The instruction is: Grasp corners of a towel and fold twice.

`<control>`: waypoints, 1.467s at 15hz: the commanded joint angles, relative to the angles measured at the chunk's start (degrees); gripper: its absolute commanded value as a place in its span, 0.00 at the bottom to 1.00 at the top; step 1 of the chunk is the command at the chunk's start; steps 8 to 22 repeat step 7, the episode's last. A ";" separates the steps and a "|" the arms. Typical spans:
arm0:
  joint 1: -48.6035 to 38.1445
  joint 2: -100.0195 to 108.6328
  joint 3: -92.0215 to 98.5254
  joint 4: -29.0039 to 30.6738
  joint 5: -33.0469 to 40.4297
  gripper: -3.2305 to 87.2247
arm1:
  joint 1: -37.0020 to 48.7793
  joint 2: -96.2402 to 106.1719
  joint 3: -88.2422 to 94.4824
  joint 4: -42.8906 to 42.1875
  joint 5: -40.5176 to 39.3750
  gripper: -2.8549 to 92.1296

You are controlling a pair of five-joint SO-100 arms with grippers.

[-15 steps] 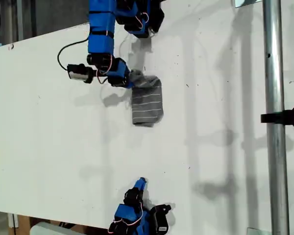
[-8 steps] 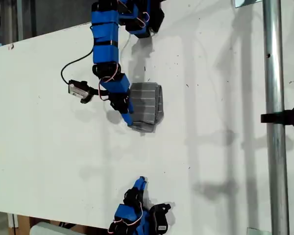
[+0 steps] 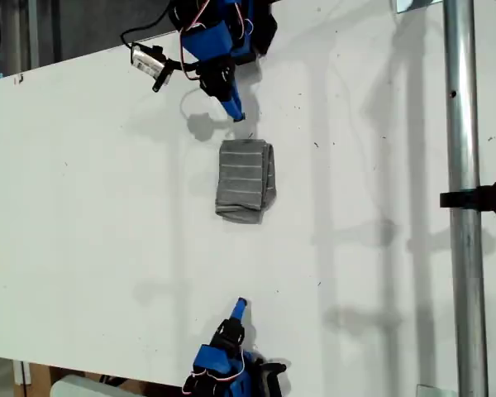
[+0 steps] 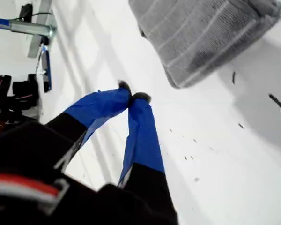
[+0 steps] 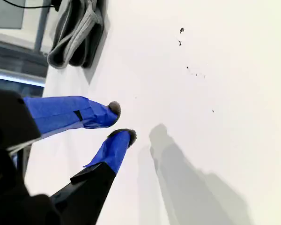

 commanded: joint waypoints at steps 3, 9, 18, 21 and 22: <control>0.00 0.44 0.26 0.00 0.26 0.11 | -4.22 12.66 13.27 7.47 11.87 0.05; -0.09 0.44 0.26 0.00 0.26 0.11 | 4.13 12.74 13.10 11.51 1.23 0.06; -0.09 0.44 0.26 0.00 0.26 0.11 | 4.13 12.74 13.10 11.51 1.23 0.06; -0.09 0.44 0.26 0.00 0.26 0.11 | 4.13 12.74 13.10 11.51 1.23 0.06; -0.09 0.44 0.26 0.00 0.26 0.11 | 4.13 12.74 13.10 11.51 1.23 0.06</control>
